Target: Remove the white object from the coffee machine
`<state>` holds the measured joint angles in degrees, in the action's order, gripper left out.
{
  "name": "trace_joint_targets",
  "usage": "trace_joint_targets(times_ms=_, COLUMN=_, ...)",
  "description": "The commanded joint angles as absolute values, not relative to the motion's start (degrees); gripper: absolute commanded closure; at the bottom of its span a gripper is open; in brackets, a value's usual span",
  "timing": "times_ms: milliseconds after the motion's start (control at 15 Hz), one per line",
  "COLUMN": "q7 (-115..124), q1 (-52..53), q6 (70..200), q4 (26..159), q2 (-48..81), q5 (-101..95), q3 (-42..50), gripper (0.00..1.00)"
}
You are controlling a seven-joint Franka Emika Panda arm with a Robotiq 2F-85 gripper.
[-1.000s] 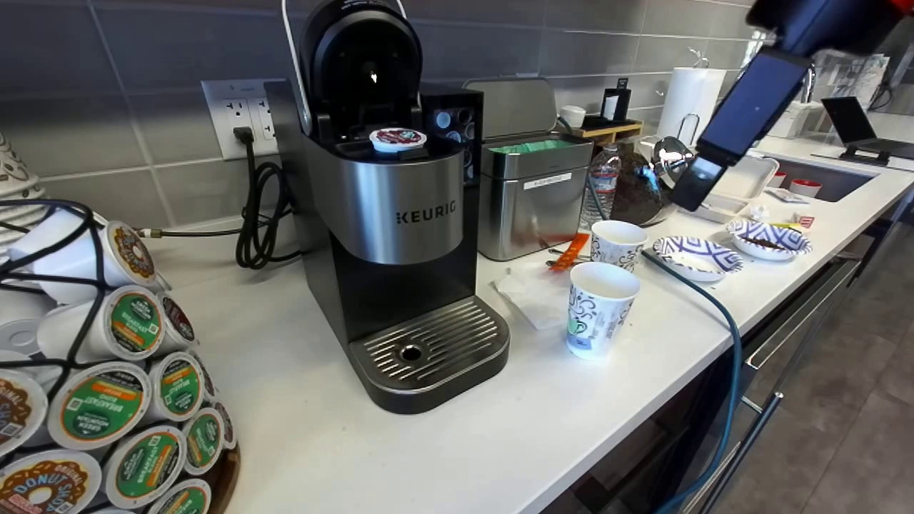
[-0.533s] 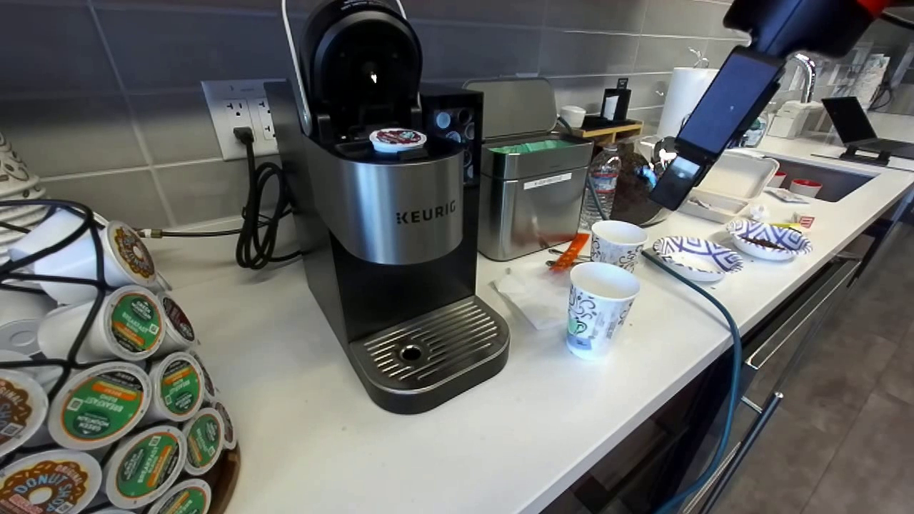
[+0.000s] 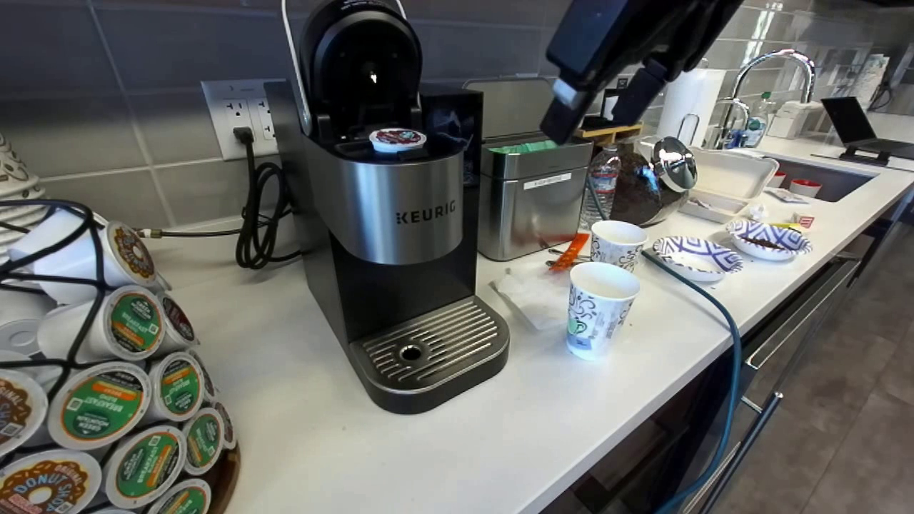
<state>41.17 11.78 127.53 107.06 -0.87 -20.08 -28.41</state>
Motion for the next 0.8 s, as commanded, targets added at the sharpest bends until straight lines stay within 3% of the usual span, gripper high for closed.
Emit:
trace_joint_targets(times_ms=0, q7=45.1, q1=18.1, q6=113.7, q4=92.7, q2=8.9, q5=-24.4, q3=-26.9, gripper=0.0)
trace_joint_targets(times_ms=200, q7=39.3, q1=21.6, q6=109.2, q4=83.1, q2=15.8, q5=-18.0, q3=-24.8, gripper=0.0)
trace_joint_targets(times_ms=267, q7=42.5, q1=22.2, q6=111.6, q4=90.8, q2=9.6, q5=-20.9, q3=-23.2, gripper=0.0)
trace_joint_targets(times_ms=733, q7=44.9, q1=27.5, q6=117.2, q4=83.7, q2=16.3, q5=-23.6, q3=-19.0, gripper=0.0)
